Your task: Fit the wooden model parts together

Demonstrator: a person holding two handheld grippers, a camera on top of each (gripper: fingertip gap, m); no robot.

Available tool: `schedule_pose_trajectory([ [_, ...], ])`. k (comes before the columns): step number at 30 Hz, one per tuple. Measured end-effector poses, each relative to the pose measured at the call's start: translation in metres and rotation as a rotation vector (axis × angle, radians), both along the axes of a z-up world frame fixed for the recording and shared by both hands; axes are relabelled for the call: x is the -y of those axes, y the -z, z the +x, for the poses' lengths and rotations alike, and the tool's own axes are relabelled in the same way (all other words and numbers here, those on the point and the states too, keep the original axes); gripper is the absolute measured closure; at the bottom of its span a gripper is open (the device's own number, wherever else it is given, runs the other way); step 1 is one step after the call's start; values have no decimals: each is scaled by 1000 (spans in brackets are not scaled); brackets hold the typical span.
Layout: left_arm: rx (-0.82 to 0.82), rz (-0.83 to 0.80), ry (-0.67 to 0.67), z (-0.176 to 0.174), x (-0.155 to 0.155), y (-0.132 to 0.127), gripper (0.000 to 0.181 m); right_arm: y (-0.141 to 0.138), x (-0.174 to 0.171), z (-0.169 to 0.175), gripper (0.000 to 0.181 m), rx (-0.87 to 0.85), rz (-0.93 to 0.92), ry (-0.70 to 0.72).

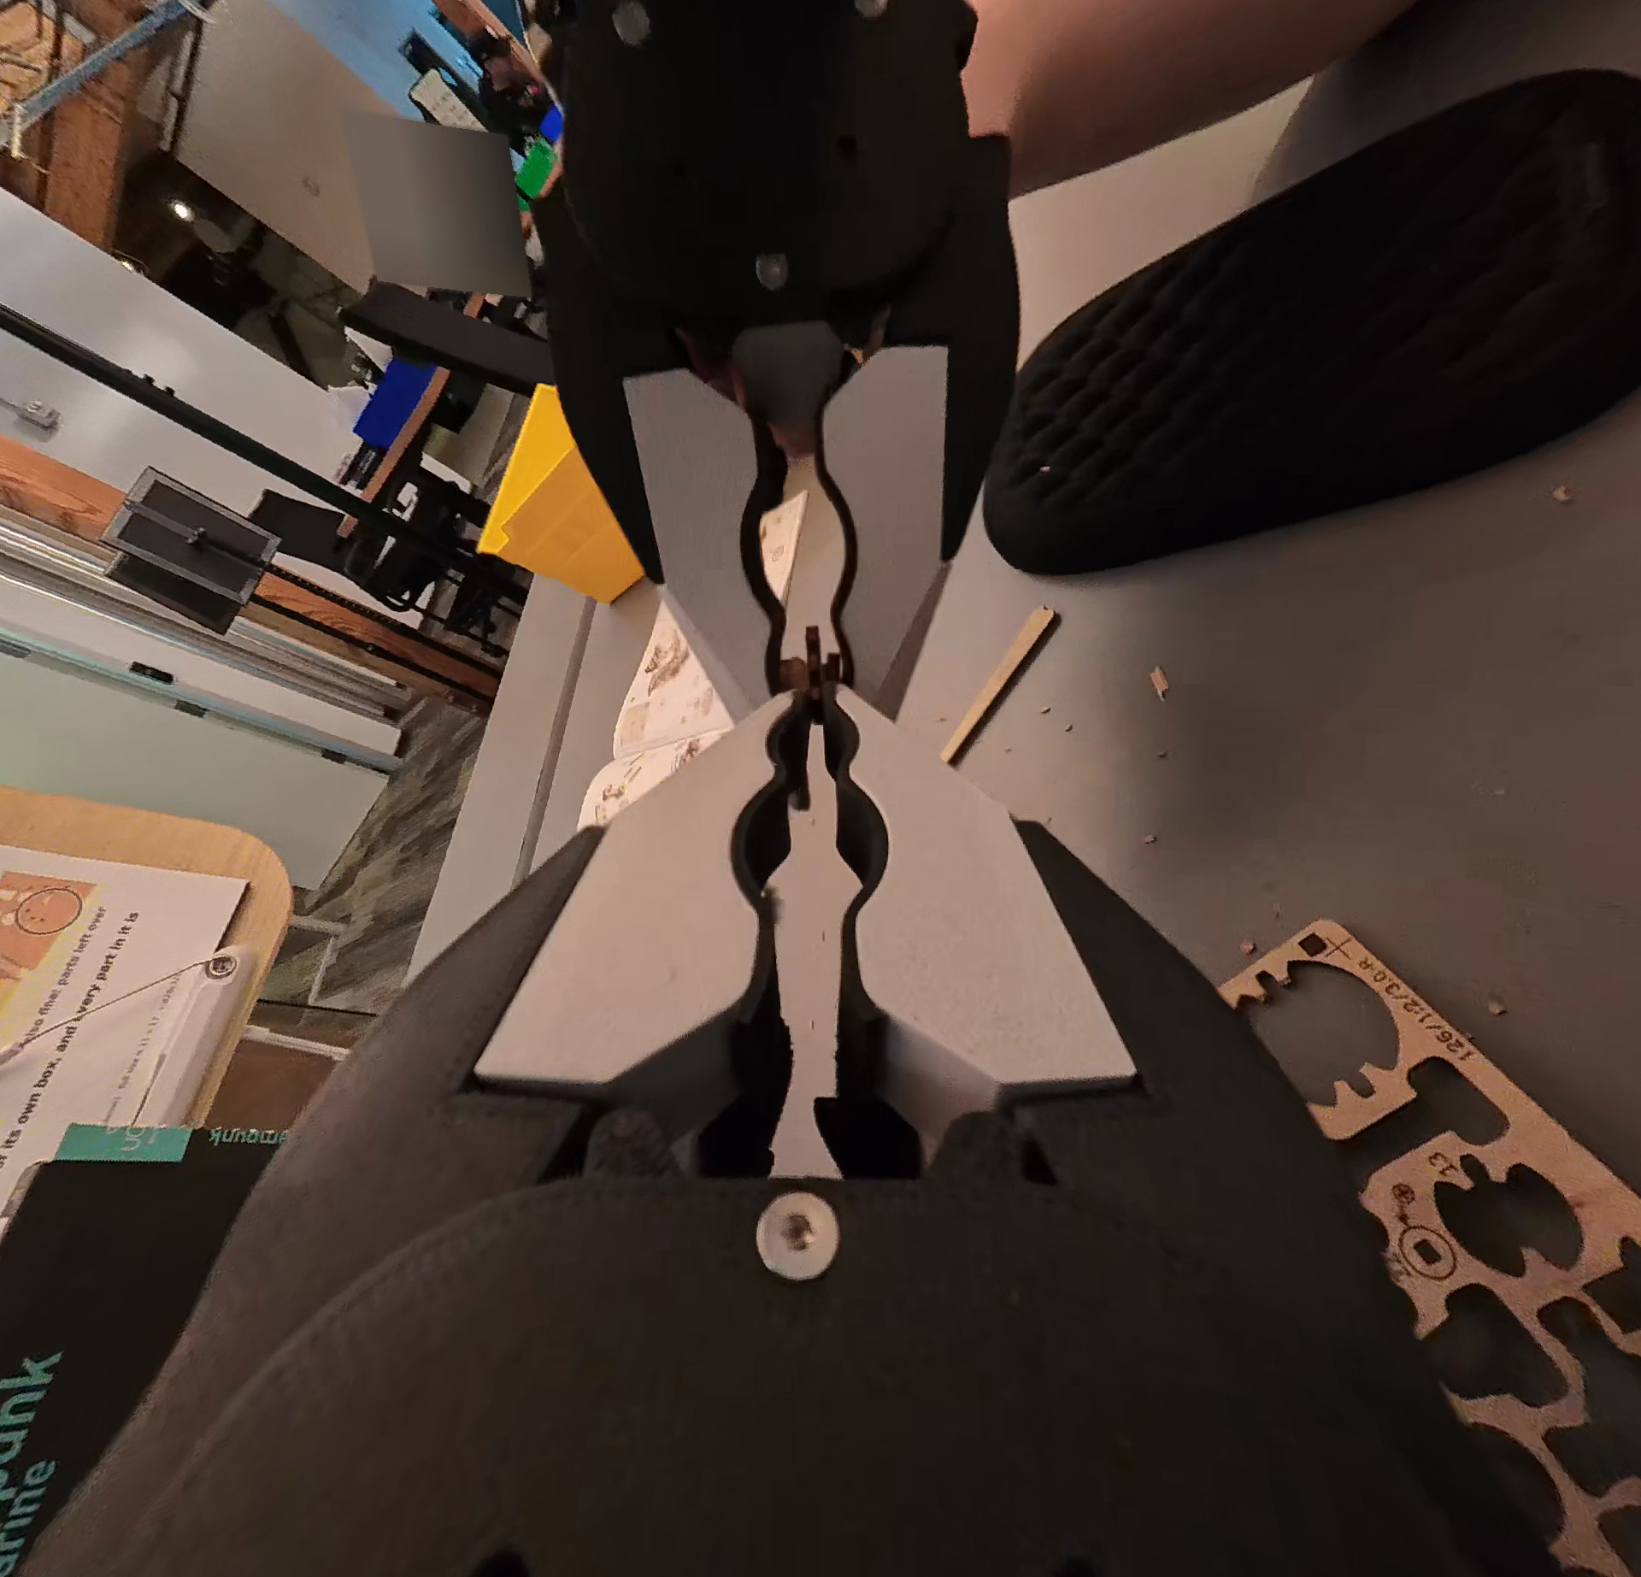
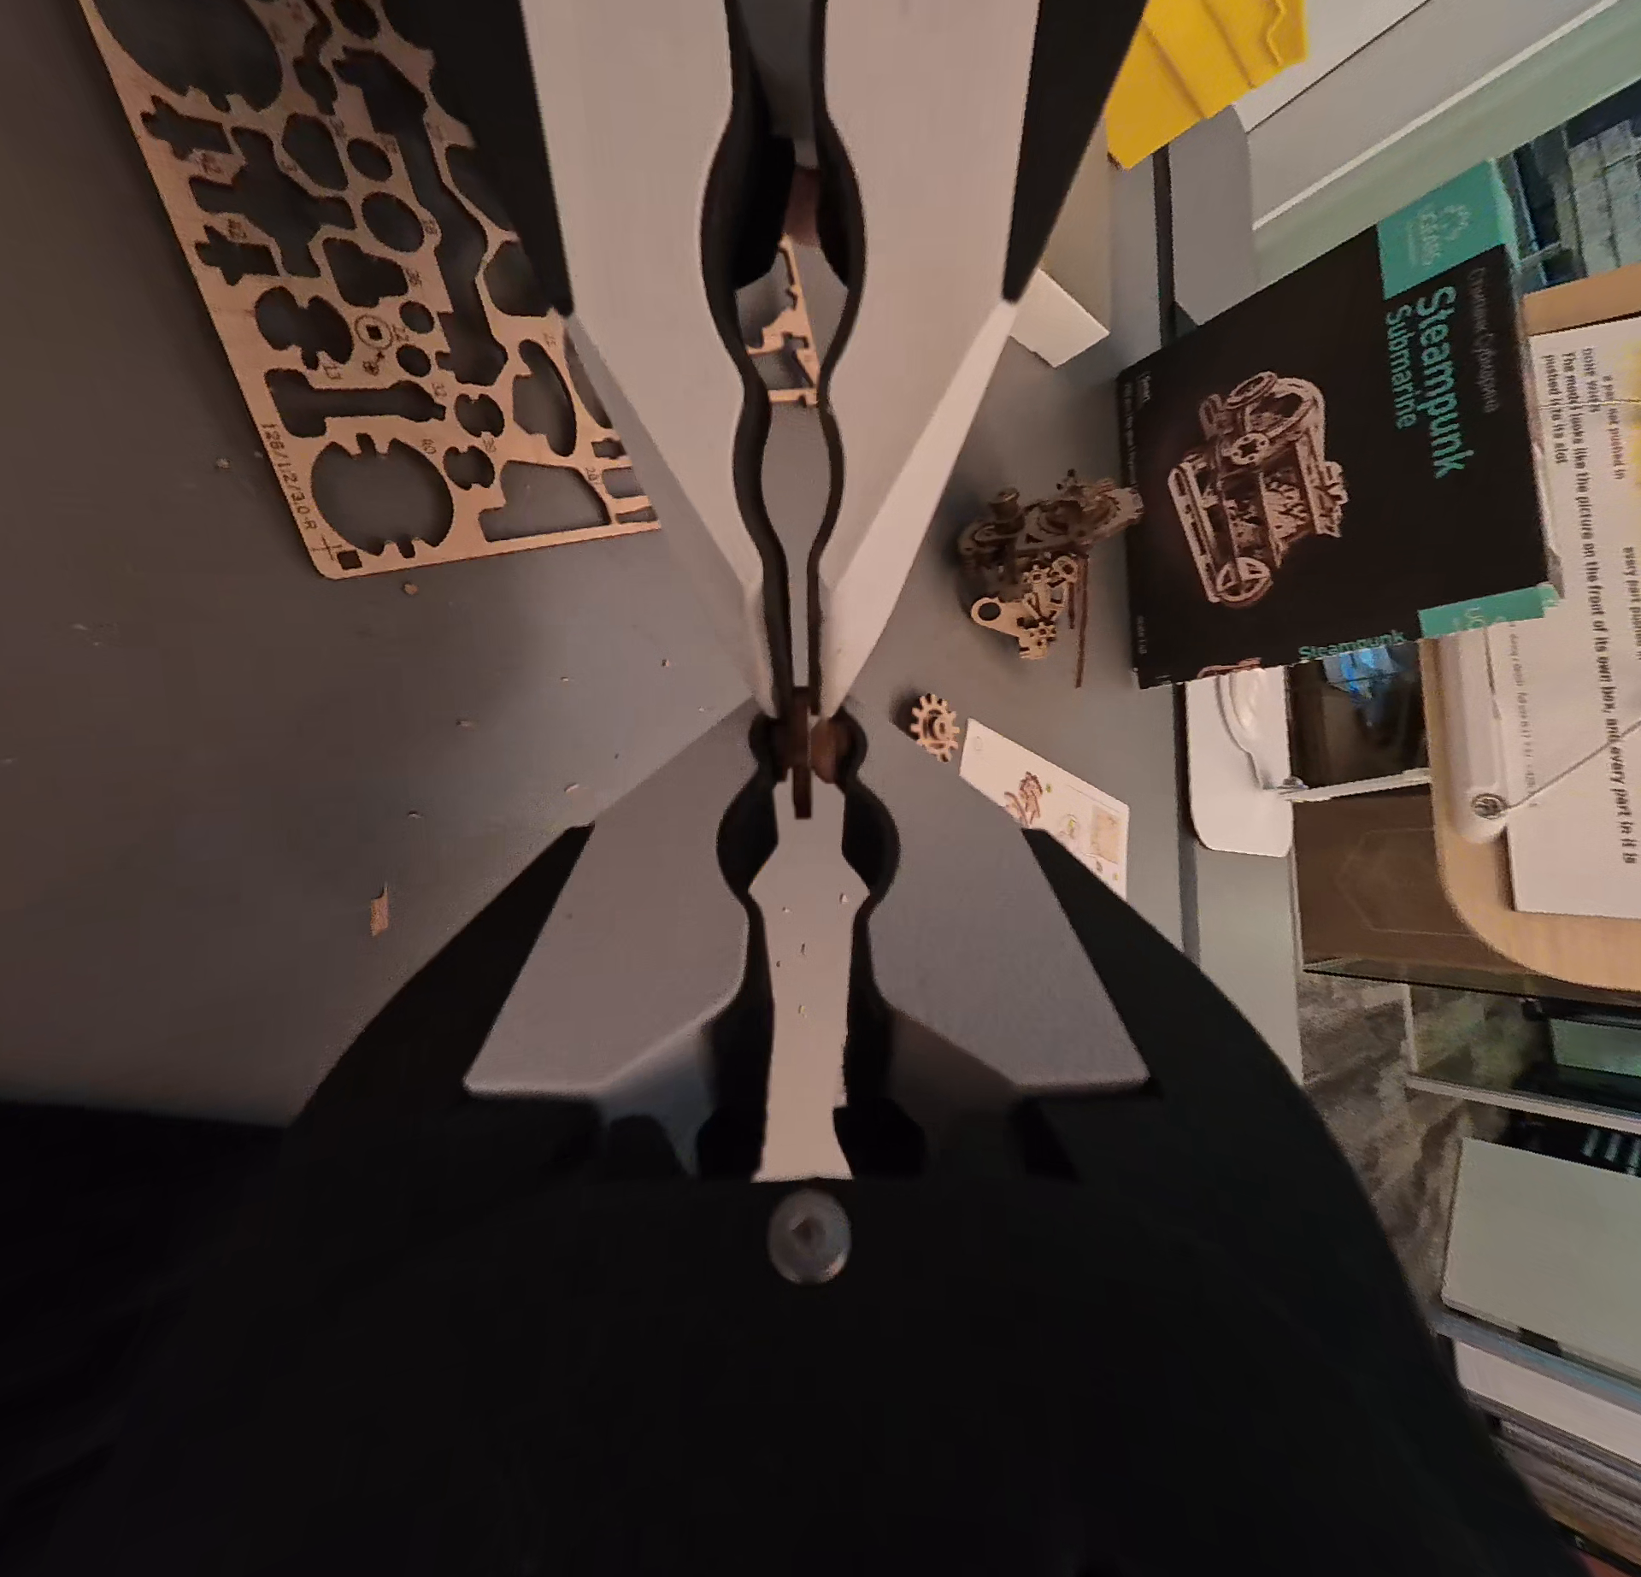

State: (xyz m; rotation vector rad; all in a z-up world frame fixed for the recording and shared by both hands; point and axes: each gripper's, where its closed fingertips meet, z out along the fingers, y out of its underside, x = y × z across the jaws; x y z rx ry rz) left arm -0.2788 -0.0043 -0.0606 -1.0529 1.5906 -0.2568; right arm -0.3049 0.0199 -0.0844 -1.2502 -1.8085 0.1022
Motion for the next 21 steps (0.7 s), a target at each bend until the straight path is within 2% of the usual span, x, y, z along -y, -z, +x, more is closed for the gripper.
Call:
schedule_pose_trajectory([
  [11,-25,11,-41,-4,-7,2,181,-1,-12,3,170,49,151,34],
  [21,-59,16,-93,-11,-18,7,181,-9,-10,6,168,36,168,20],
])
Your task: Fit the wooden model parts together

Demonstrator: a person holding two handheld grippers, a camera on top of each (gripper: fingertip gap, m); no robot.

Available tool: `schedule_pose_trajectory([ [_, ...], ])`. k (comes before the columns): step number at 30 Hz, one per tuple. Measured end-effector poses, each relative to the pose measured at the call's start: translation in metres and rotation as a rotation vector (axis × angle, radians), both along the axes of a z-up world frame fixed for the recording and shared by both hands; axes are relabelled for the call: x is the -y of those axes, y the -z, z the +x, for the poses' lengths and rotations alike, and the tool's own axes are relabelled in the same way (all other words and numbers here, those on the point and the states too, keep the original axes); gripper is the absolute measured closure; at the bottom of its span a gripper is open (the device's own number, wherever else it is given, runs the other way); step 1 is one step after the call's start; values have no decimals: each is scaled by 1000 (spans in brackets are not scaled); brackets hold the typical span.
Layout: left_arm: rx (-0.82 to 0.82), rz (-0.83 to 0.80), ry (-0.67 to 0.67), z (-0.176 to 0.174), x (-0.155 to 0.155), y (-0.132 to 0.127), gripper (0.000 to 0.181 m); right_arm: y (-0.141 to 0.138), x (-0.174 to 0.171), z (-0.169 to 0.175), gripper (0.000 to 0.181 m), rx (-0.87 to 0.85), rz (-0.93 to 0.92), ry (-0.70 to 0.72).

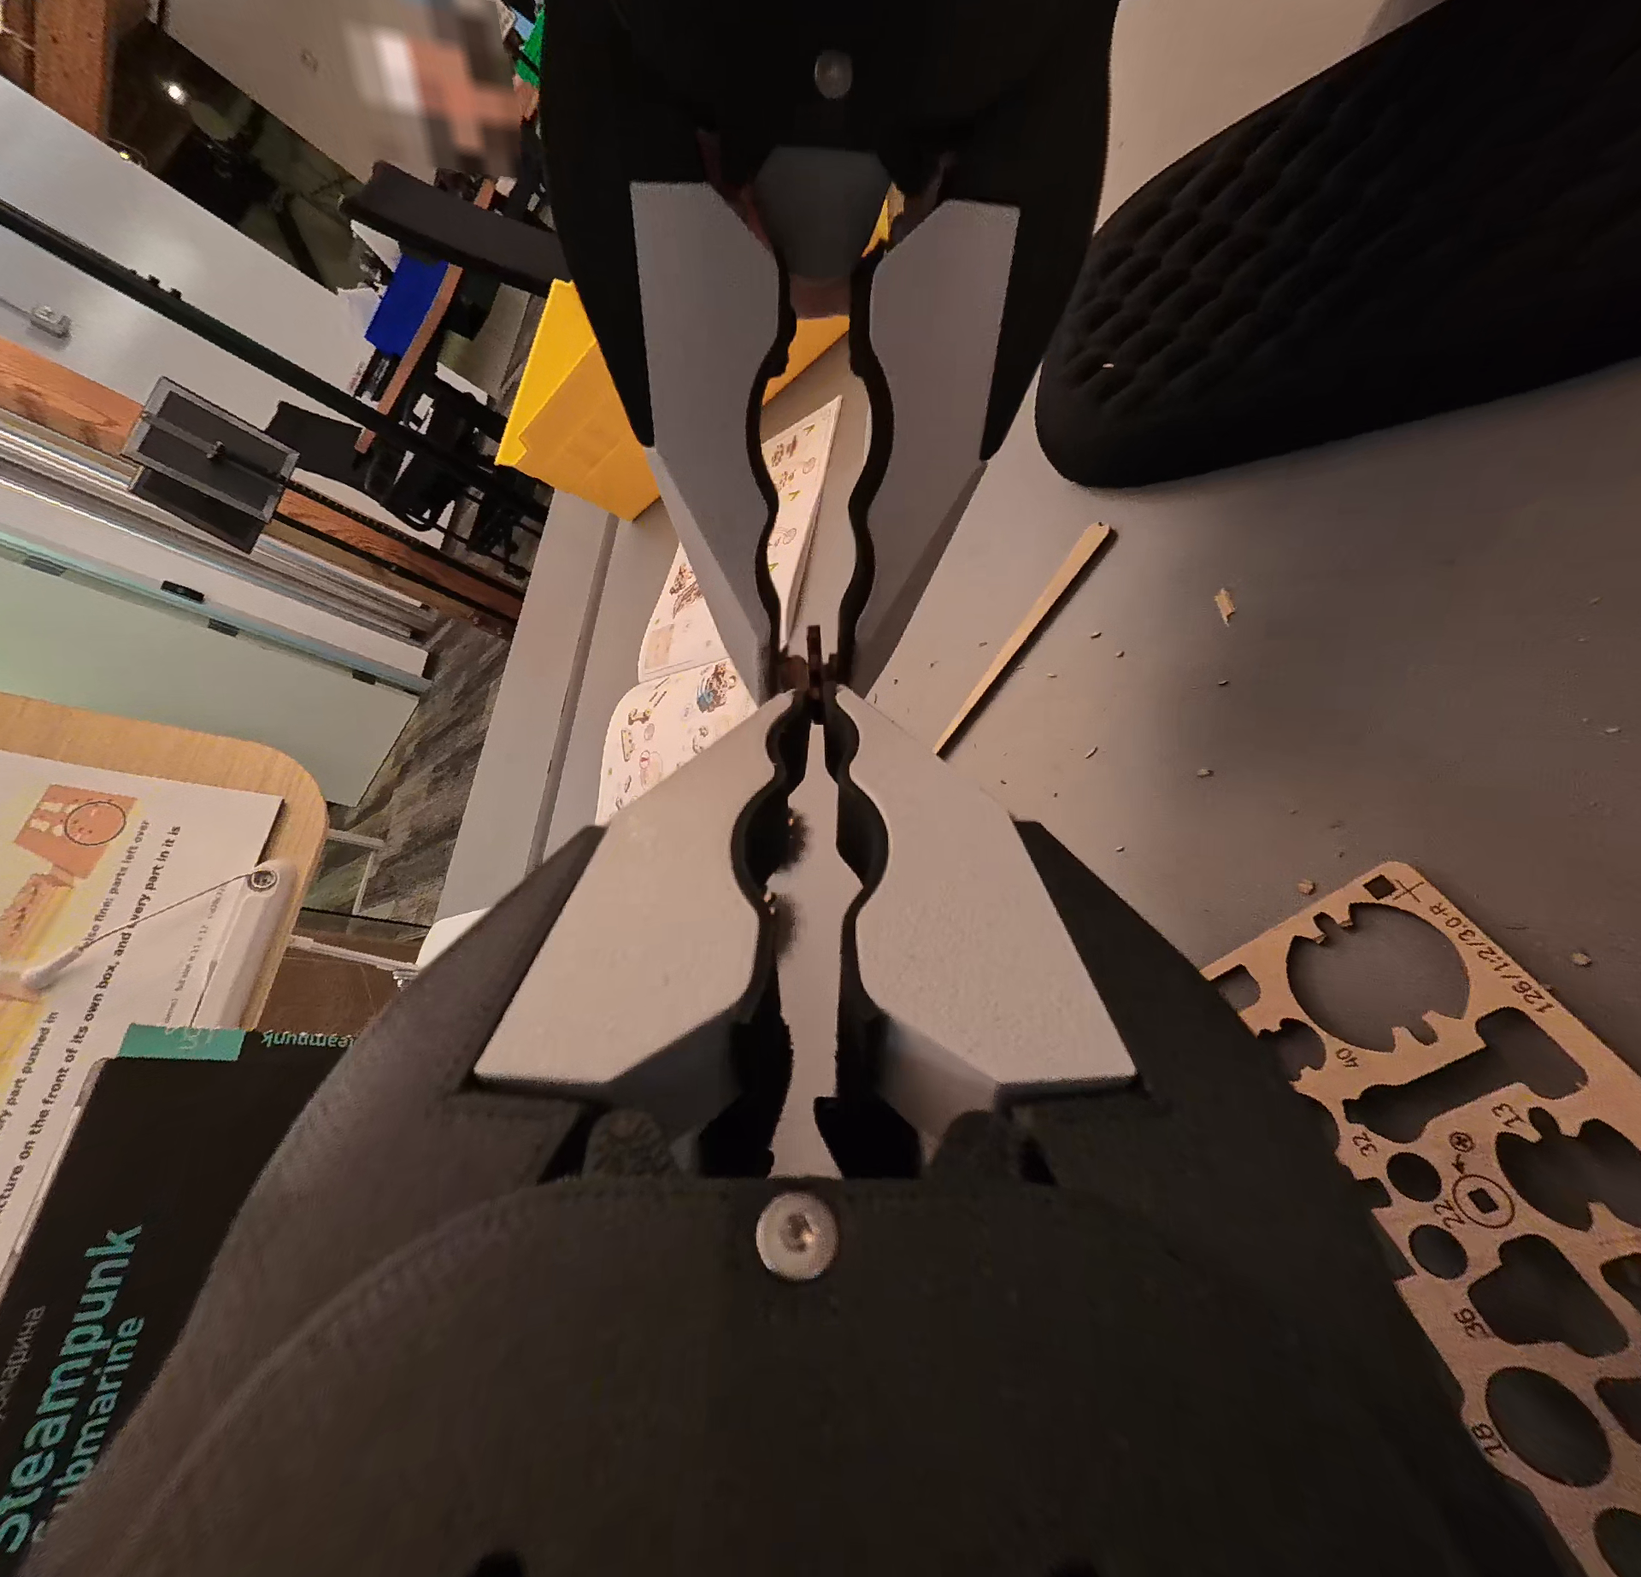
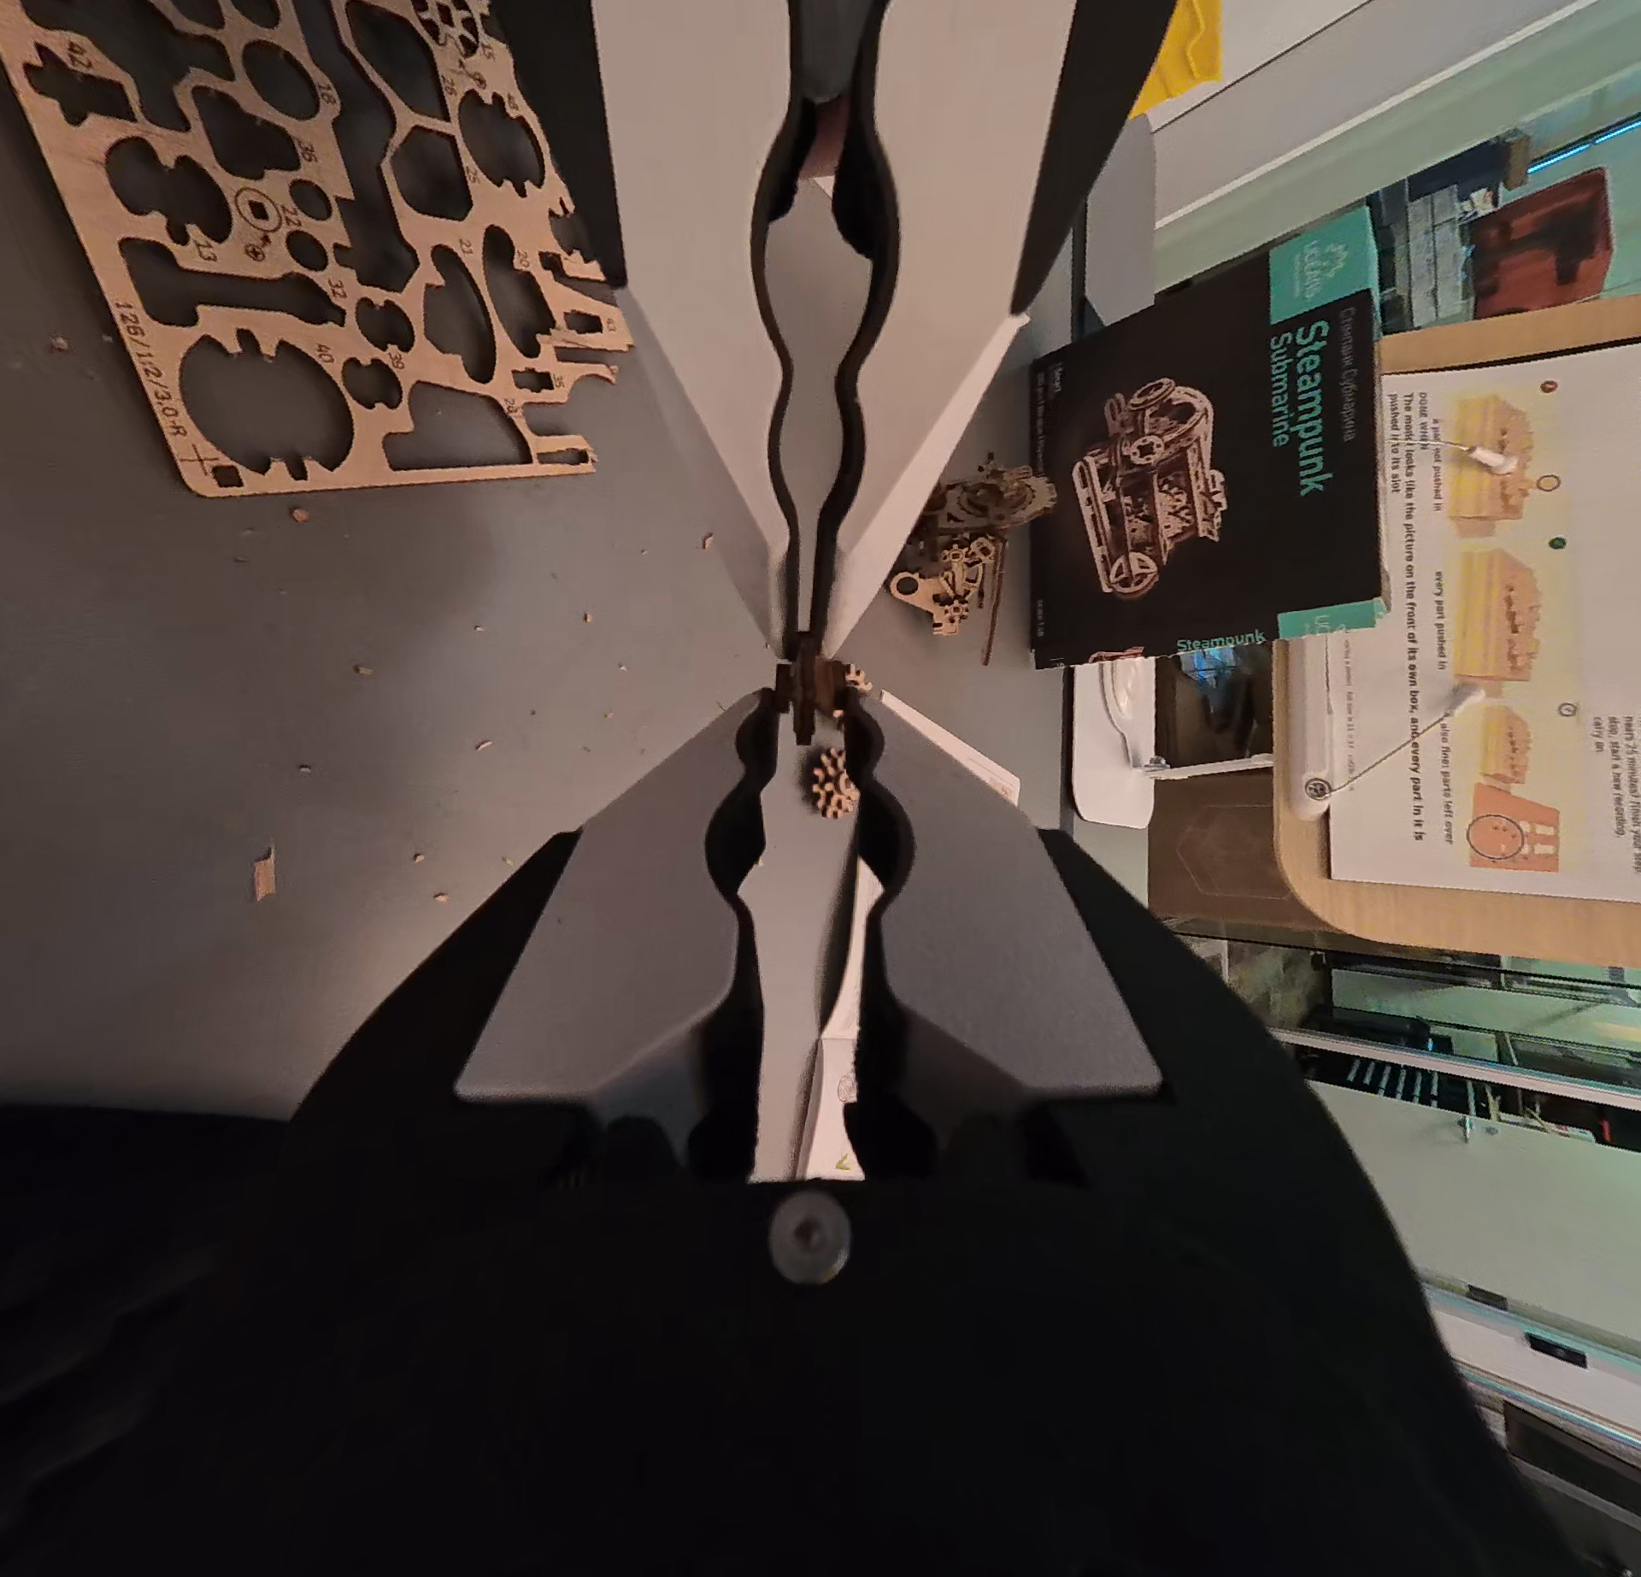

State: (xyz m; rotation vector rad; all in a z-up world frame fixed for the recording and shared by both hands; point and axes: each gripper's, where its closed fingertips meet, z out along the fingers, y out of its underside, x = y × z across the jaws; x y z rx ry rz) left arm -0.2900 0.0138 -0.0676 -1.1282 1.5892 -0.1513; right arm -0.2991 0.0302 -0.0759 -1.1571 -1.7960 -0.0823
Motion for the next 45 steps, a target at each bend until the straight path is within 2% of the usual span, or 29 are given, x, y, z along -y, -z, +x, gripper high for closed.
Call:
schedule_pose_trajectory([
  [8,-8,-2,-3,0,-1,2,181,-3,6,-2,168,-43,-78,-19],
  [17,-64,-14,19,0,2,12,180,8,8,-2,168,-5,-93,-43],
  [19,-64,-43,38,-1,5,13,180,10,13,-2,168,-15,-204,-37],
  [23,-36,-52,56,1,8,10,181,1,21,3,168,-46,-238,-131],
  [32,68,-71,65,0,7,-3,180,-13,20,1,168,-101,-178,-139],
  [34,107,-71,54,0,6,-9,176,-19,19,1,169,-133,-172,-140],
  [37,151,-76,55,-1,7,-17,159,-25,22,1,169,-169,-205,-151],
  [45,121,-28,111,5,19,-16,170,-27,36,1,169,-177,-286,-221],
])
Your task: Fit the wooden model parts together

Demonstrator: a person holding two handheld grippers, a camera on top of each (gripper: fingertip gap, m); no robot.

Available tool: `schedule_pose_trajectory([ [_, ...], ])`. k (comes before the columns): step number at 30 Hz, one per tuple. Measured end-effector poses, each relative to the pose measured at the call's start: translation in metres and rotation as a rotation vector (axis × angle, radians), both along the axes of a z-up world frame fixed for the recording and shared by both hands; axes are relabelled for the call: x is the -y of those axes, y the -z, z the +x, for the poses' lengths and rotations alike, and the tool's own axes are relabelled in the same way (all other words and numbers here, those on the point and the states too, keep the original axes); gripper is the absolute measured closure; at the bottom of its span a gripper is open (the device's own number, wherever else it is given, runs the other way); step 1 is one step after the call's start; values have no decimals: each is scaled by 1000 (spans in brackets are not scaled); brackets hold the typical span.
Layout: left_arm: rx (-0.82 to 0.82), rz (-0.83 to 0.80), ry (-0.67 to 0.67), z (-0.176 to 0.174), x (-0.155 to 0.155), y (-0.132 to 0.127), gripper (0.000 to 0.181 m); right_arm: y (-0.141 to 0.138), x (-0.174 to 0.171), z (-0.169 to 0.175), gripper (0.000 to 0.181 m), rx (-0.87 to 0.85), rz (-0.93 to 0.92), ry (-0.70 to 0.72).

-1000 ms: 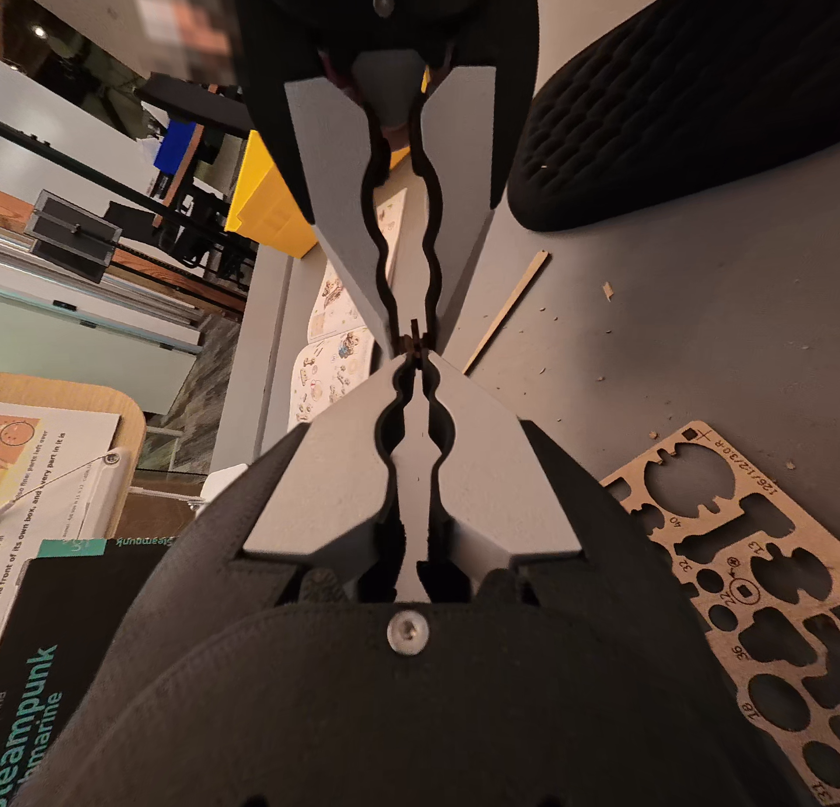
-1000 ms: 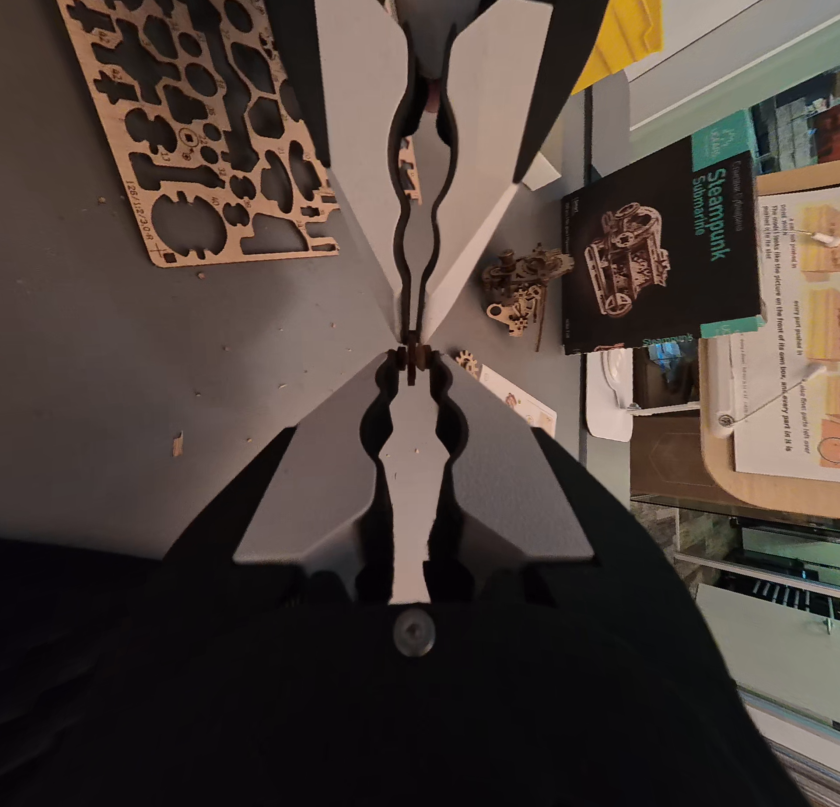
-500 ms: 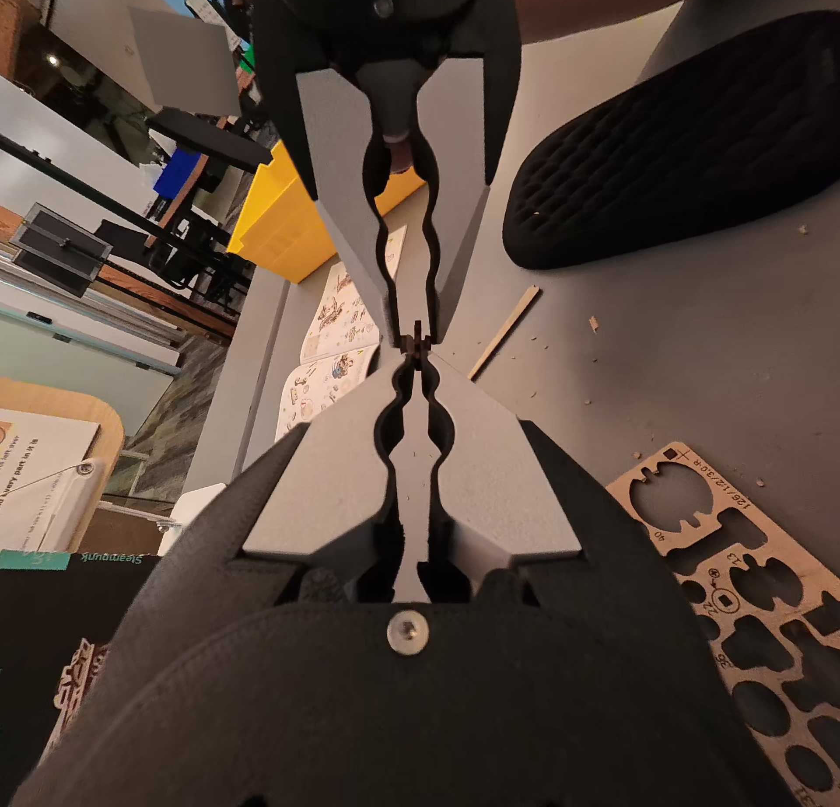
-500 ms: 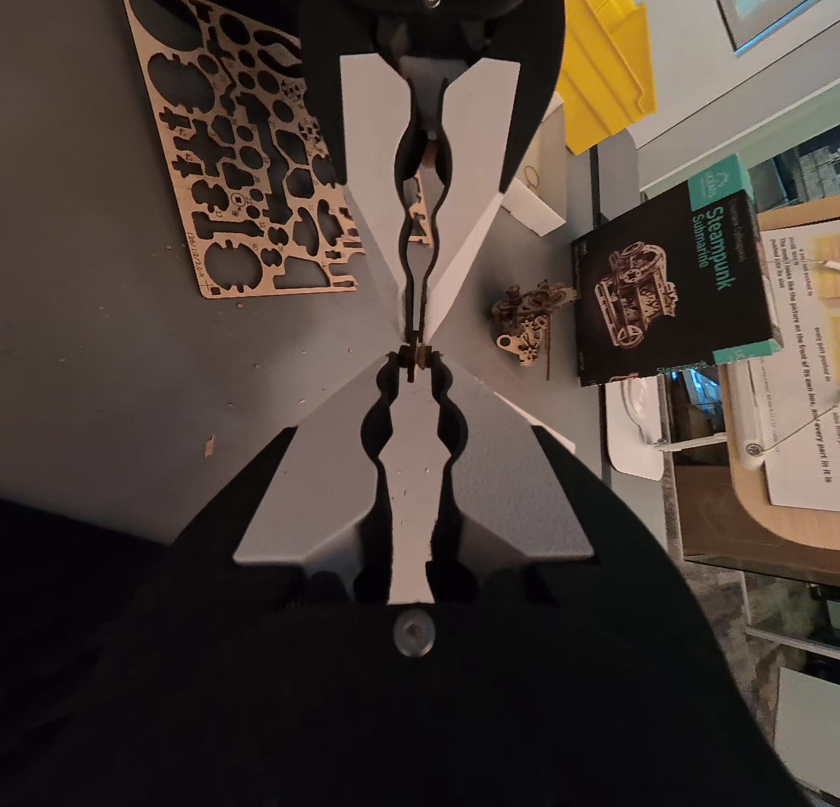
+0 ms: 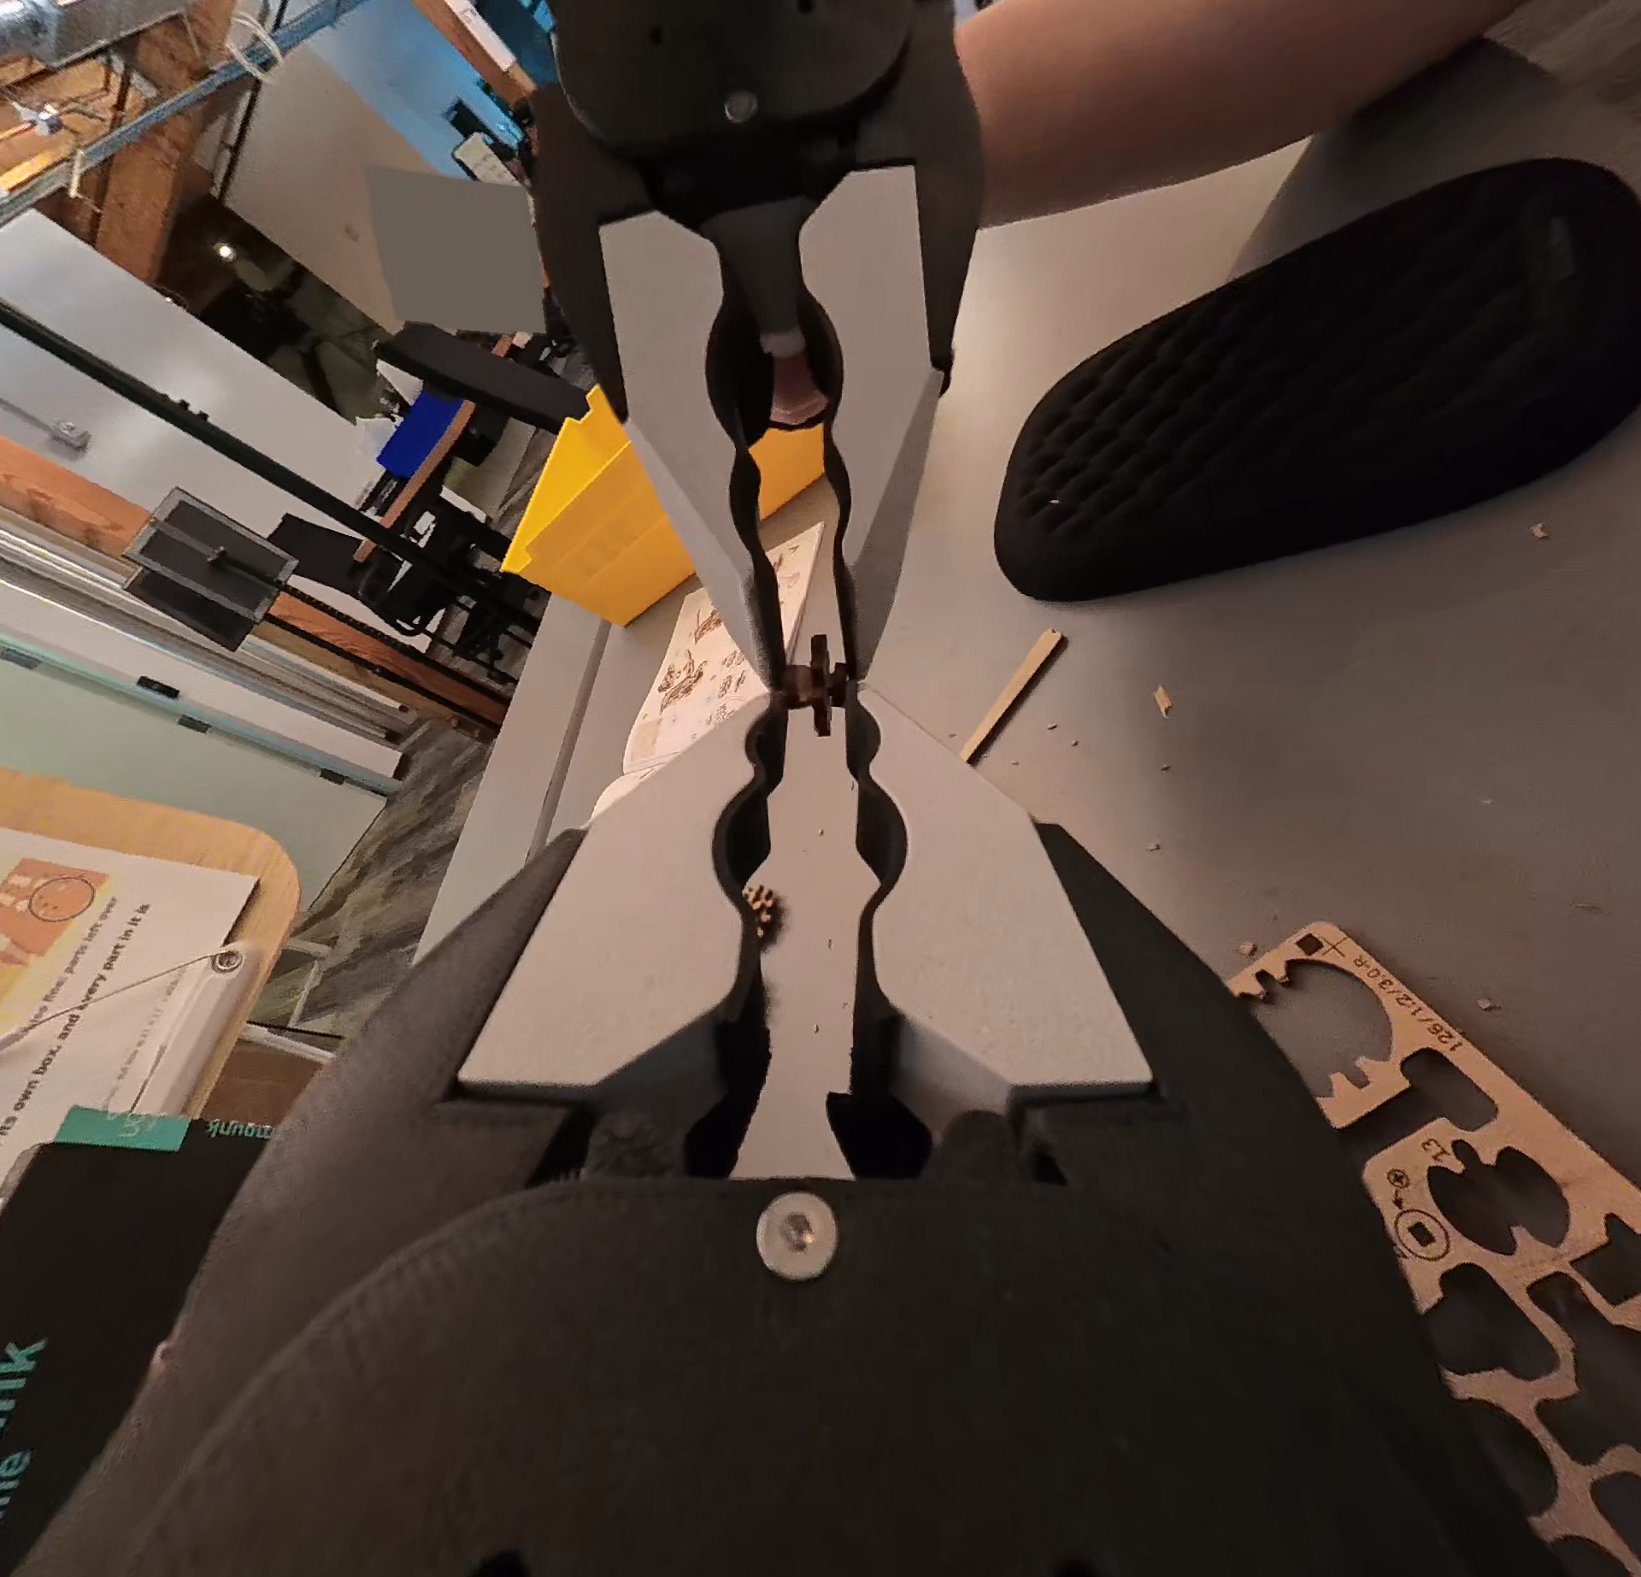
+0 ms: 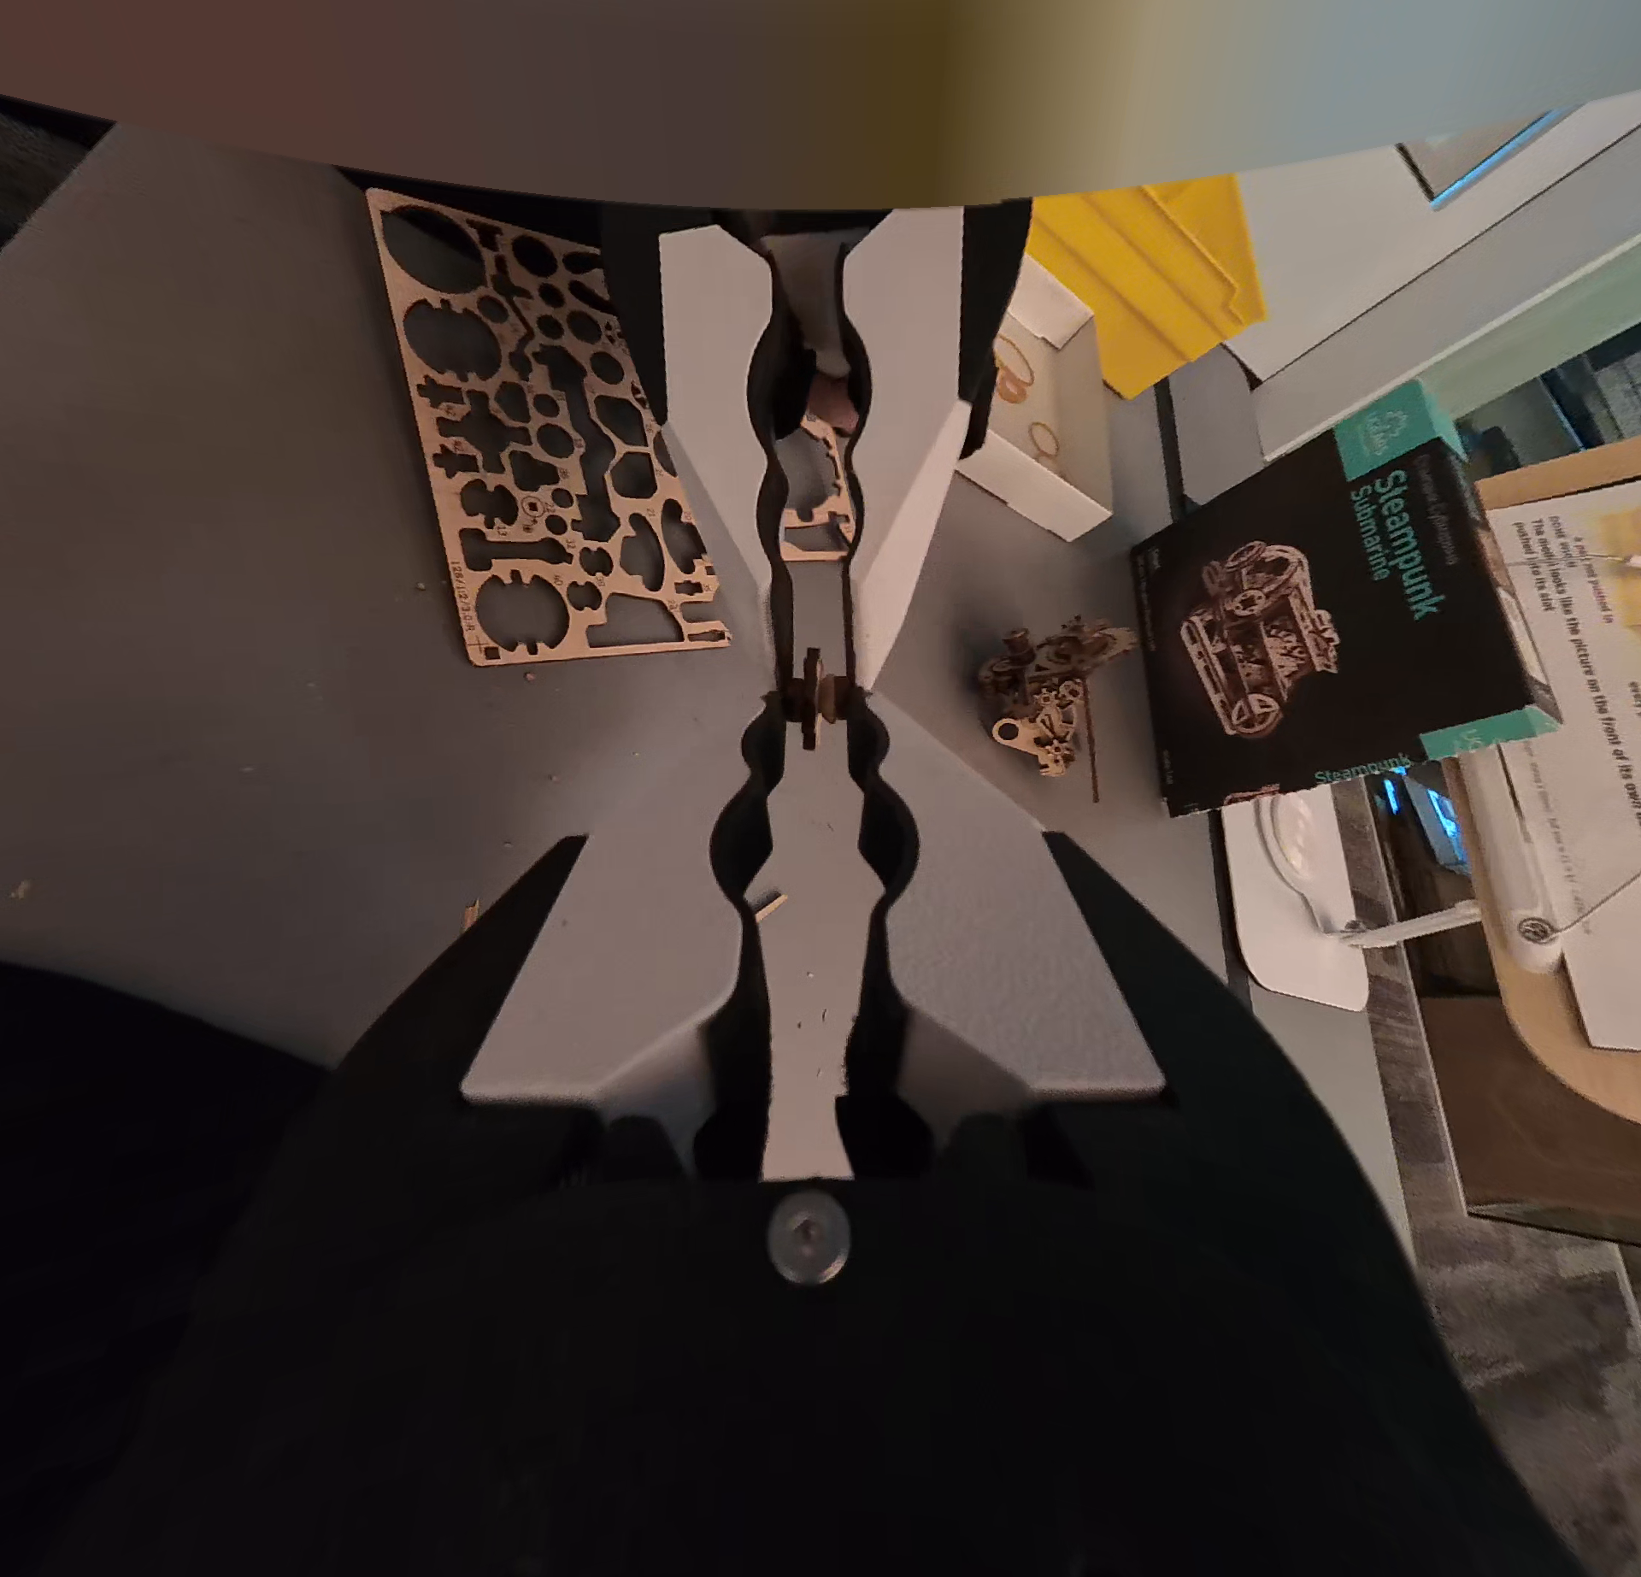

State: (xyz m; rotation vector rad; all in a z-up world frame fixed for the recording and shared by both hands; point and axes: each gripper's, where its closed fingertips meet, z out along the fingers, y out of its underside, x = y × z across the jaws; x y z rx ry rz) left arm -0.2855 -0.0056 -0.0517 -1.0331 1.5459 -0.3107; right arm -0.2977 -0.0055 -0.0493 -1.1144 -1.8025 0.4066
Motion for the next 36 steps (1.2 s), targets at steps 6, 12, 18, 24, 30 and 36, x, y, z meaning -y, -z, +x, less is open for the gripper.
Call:
schedule_pose_trajectory([
  [6,-12,-16,4,-1,0,2,171,1,0,-1,168,-12,-18,7],
  [12,21,-42,19,-1,2,-5,170,-5,1,-2,168,-21,9,4],
  [18,3,-54,19,-5,1,-4,170,-5,0,-5,169,-22,70,21],
  [24,-23,-58,48,-5,6,0,170,-2,5,-5,170,-13,78,-12],
  [30,-1,-53,54,-7,7,-7,170,-8,5,-7,168,-57,0,-21],
  [36,138,-117,83,-5,11,-27,170,-26,2,1,164,-134,-31,-36],
])
